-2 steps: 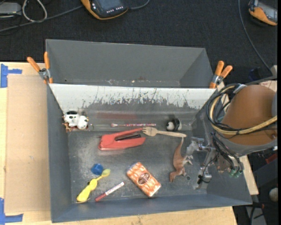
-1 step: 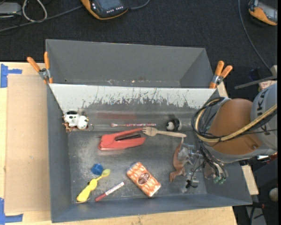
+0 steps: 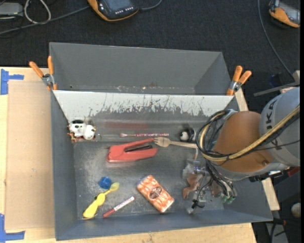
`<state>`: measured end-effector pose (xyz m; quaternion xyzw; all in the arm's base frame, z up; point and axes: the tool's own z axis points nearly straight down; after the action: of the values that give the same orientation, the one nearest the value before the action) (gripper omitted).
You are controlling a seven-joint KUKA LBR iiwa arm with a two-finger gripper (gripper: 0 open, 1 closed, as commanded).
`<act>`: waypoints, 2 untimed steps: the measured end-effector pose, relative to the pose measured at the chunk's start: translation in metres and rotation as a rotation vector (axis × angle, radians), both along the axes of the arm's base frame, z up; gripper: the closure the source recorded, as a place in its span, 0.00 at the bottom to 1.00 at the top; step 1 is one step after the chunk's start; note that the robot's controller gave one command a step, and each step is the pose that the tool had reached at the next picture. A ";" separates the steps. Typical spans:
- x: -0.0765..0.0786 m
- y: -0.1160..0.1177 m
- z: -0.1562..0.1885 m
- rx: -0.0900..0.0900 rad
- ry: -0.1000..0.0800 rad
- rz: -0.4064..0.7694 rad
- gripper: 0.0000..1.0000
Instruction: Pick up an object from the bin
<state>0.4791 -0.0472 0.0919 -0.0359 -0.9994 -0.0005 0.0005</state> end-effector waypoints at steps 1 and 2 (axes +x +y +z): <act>0.013 0.010 0.000 0.000 -0.006 -0.070 0.00; 0.014 0.057 -0.009 0.000 -0.002 0.064 0.00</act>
Offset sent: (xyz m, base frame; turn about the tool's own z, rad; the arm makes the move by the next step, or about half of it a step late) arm 0.0152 0.0752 -0.0125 -0.1076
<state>0.4926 0.0095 0.0826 -0.0039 -1.0000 -0.0006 -0.0003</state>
